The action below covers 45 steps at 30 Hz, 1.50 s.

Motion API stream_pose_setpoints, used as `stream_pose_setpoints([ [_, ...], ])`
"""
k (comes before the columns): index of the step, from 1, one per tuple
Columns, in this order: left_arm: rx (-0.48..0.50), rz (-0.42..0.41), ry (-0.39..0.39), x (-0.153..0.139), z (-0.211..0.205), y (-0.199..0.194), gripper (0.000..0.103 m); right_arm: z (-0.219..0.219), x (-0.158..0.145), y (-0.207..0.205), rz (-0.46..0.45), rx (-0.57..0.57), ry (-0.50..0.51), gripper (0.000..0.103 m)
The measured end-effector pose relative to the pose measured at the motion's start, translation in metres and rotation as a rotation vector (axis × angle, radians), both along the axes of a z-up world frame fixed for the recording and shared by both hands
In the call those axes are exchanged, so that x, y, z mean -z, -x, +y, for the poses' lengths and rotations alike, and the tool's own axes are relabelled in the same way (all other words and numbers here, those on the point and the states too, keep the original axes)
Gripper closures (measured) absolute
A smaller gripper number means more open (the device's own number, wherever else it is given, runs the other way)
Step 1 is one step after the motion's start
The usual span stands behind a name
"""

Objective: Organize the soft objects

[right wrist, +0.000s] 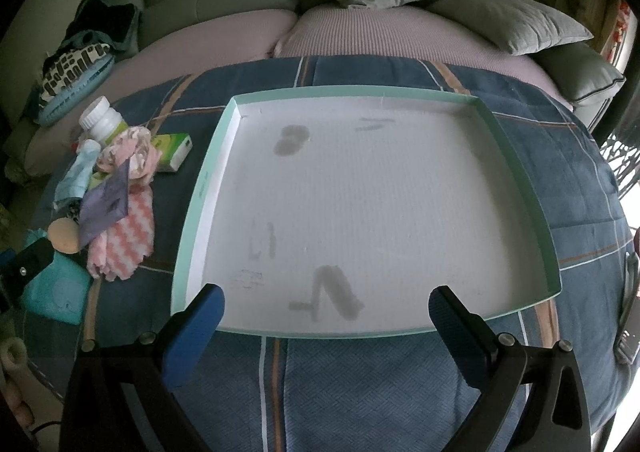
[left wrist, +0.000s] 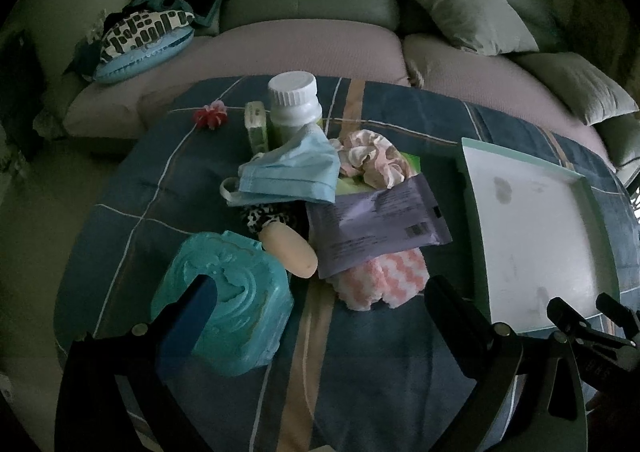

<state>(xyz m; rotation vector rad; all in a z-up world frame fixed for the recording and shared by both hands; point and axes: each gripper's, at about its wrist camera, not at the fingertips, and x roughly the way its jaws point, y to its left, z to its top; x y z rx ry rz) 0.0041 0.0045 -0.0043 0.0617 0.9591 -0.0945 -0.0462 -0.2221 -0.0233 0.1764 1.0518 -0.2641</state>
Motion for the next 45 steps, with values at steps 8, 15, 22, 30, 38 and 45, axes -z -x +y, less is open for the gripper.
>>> stream_pose_setpoints([
  [8,0.008,-0.012,0.007,0.0,-0.001,0.001,0.0,0.001,0.001,0.0,0.004,0.002,0.001,0.0],
  [15,0.01,-0.005,-0.004,0.0,-0.002,0.001,0.0,0.001,0.002,0.001,0.005,0.001,0.002,0.0],
  [22,0.01,-0.008,-0.001,-0.001,-0.002,0.002,0.0,0.0,0.002,0.001,0.006,0.001,0.002,0.0],
  [30,0.007,-0.016,0.0,-0.003,0.0,0.002,0.0,0.0,0.002,0.001,0.007,-0.001,0.002,0.0],
  [38,-0.035,-0.052,0.082,-0.04,0.014,-0.015,0.0,0.005,-0.035,-0.014,-0.072,-0.029,0.01,0.0],
  [45,-0.124,-0.052,0.083,-0.066,0.036,-0.045,0.0,0.026,-0.089,-0.047,-0.196,-0.105,-0.013,0.0],
])
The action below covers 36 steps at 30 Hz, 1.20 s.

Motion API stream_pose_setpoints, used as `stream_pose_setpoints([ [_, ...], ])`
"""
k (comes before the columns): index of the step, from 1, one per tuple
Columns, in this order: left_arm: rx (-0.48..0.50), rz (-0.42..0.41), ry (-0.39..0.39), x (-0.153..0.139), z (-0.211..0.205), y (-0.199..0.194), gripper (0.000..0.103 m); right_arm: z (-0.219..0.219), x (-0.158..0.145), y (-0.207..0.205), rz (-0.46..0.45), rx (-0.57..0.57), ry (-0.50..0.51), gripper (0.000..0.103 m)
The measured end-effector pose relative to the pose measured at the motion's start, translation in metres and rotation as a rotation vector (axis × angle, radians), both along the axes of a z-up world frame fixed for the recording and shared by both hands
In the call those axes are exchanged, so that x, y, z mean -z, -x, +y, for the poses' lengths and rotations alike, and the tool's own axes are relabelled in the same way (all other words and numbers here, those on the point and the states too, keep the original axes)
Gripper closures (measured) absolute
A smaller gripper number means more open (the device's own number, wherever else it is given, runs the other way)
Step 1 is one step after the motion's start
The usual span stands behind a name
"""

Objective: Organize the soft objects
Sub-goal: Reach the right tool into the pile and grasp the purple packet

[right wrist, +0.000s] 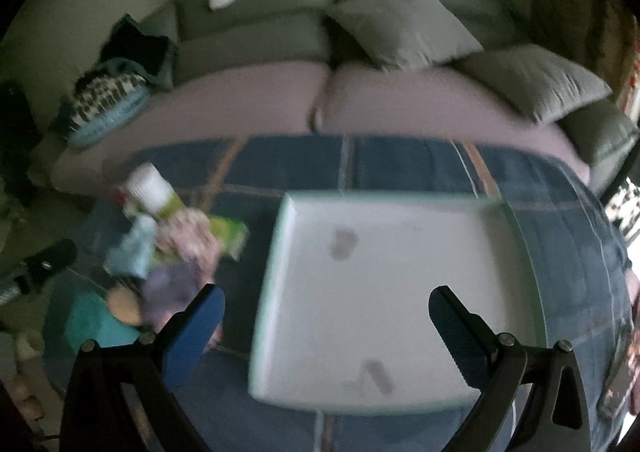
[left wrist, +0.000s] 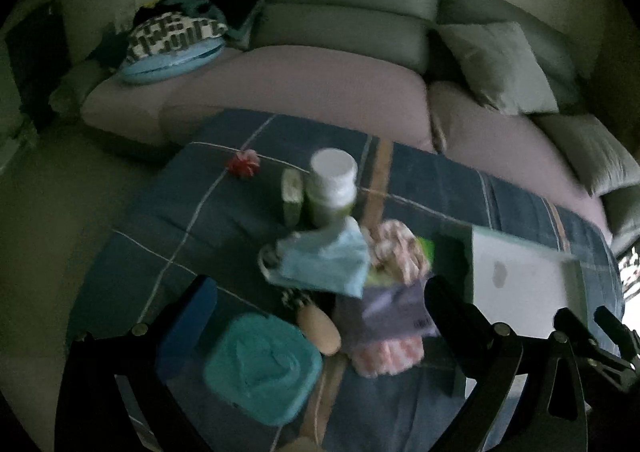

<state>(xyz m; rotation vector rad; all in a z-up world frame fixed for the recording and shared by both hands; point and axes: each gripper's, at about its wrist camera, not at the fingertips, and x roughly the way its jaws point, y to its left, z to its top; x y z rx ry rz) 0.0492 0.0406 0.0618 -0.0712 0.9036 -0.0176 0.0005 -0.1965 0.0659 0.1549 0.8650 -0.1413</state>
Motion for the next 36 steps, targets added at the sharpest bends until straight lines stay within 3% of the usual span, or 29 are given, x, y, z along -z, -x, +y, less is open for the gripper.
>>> stream_pose_setpoints([
  [6,-0.061,0.045,0.005,0.002,0.014,-0.031,0.0,0.026,0.0,-0.031,-0.02,-0.082,-0.059,0.0],
  [9,-0.082,0.061,-0.018,0.01,0.013,-0.042,0.0,0.035,0.017,-0.043,0.005,-0.113,-0.089,0.0],
  [17,-0.065,0.121,0.023,0.039,0.005,-0.071,0.0,0.046,0.065,-0.065,0.081,-0.145,-0.146,0.0],
  [24,-0.076,0.148,0.006,0.055,0.007,-0.072,0.0,0.056,0.084,-0.068,0.104,-0.183,-0.198,0.0],
  [32,-0.135,0.16,-0.022,0.069,0.024,-0.067,0.0,0.068,0.095,-0.067,0.12,-0.227,-0.246,0.011],
  [36,-0.123,0.13,0.006,0.066,0.022,-0.065,0.0,0.074,0.103,-0.066,0.143,-0.245,-0.278,0.014],
])
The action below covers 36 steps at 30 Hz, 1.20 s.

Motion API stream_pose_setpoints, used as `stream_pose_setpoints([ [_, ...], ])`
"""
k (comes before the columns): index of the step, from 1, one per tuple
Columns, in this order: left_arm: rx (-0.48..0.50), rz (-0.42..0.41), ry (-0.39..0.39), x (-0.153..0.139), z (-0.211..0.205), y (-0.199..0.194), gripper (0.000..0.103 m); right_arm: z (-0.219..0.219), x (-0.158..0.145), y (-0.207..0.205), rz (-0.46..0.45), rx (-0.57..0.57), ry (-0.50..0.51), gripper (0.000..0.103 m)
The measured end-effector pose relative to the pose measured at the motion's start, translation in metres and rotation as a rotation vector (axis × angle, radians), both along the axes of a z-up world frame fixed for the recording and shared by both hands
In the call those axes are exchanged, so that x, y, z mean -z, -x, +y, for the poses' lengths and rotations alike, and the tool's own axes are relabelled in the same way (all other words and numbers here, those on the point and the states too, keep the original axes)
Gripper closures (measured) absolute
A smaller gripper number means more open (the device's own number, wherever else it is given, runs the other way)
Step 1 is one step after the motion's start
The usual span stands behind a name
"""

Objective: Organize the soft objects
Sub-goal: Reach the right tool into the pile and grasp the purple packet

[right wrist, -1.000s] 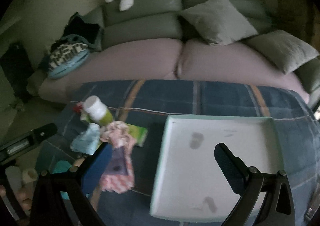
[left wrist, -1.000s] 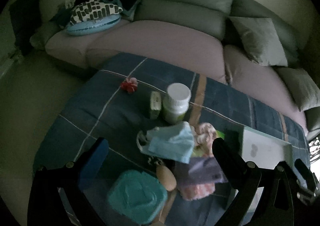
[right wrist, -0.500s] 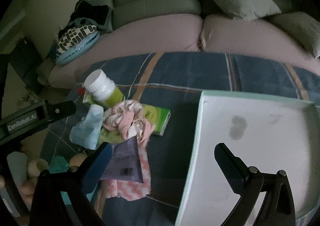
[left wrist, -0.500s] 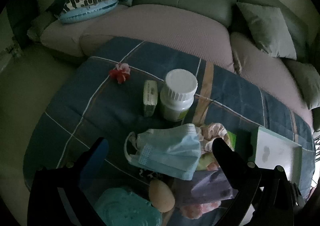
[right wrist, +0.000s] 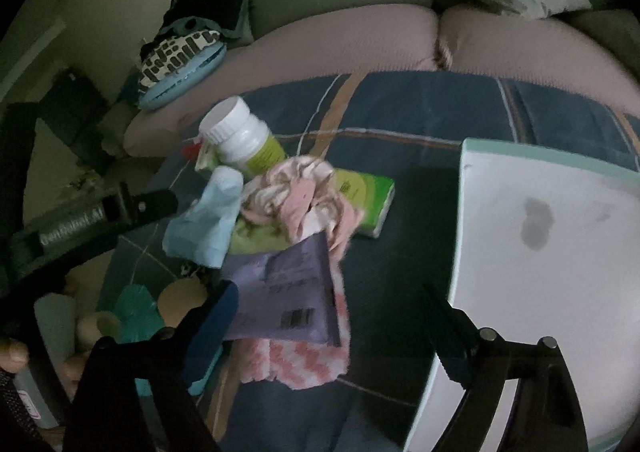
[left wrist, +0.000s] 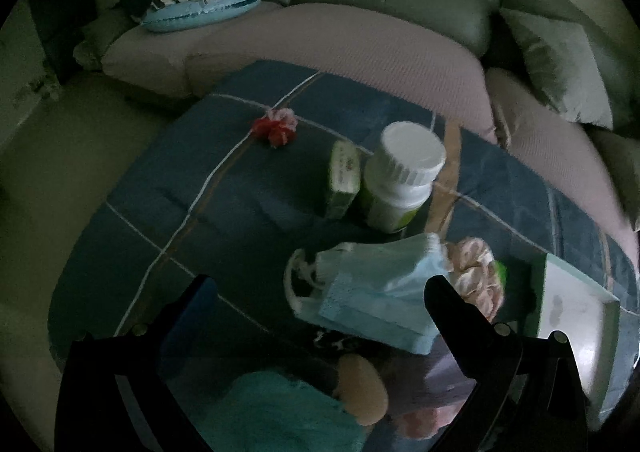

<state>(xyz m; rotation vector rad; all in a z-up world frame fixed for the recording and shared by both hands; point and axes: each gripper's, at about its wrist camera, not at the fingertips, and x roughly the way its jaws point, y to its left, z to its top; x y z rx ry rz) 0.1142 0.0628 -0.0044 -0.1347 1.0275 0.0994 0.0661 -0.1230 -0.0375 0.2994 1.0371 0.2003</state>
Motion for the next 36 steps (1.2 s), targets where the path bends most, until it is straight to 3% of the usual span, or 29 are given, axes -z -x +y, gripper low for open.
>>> stream_pose_setpoints([
  [6,0.032,-0.032,0.015,-0.005,-0.011,0.003,0.0,0.005,0.01,0.002,0.035,-0.014,-0.057,0.025],
  [17,0.033,-0.021,-0.008,-0.003,-0.011,0.003,0.0,-0.001,0.006,0.006,0.018,-0.017,-0.191,0.062],
  [25,0.048,0.019,-0.029,0.002,-0.013,0.002,0.0,-0.002,-0.001,0.007,-0.017,-0.042,-0.26,0.072],
  [32,0.039,0.043,-0.024,0.006,-0.011,0.001,0.0,0.01,0.007,0.004,0.002,-0.067,-0.29,0.072],
  [36,0.039,0.046,-0.024,0.006,-0.011,0.002,0.0,0.01,0.011,0.002,0.002,-0.058,-0.293,0.087],
])
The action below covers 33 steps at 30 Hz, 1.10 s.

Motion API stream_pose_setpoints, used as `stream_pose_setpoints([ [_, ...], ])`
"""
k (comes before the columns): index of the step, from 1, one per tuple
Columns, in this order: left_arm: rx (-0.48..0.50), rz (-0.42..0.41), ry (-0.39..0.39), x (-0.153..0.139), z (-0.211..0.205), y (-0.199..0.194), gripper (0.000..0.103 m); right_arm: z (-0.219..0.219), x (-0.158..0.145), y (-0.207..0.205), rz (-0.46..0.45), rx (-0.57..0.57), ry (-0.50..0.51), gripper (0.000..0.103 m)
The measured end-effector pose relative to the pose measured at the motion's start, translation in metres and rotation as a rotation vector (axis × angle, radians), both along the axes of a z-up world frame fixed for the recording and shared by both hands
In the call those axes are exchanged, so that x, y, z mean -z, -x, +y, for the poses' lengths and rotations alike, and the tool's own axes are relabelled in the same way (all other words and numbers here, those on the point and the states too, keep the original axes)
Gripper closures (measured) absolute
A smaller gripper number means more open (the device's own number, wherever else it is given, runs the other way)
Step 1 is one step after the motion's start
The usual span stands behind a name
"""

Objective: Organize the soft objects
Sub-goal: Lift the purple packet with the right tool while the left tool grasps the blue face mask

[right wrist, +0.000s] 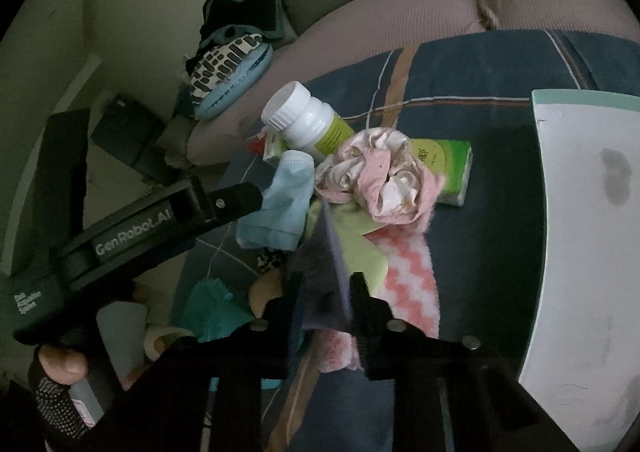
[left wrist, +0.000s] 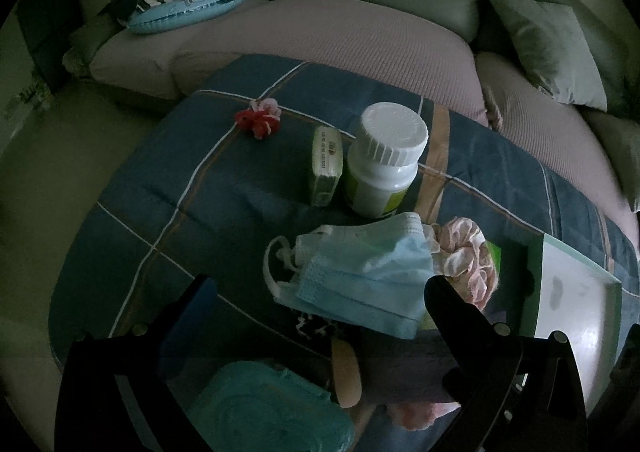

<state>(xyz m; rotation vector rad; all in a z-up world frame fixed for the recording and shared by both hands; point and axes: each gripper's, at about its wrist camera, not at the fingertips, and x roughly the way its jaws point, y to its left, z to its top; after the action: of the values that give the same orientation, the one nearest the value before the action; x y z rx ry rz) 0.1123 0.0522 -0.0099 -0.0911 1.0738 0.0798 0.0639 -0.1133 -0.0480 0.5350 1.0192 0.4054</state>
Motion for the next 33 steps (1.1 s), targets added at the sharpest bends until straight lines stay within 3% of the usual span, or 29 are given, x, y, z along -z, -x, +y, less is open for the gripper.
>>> stream_pose_setpoints([
  [6,0.0,0.003,0.008,-0.001,0.0,-0.001,0.0,-0.008,-0.006,0.003,-0.02,0.028,-0.015,0.094],
  [24,0.011,-0.005,-0.006,-0.004,-0.01,-0.001,0.0,-0.06,-0.059,0.027,-0.158,0.173,-0.033,0.095],
  [33,0.087,-0.005,-0.093,0.002,-0.041,-0.005,0.0,-0.087,-0.075,0.039,-0.196,0.252,-0.031,0.095],
])
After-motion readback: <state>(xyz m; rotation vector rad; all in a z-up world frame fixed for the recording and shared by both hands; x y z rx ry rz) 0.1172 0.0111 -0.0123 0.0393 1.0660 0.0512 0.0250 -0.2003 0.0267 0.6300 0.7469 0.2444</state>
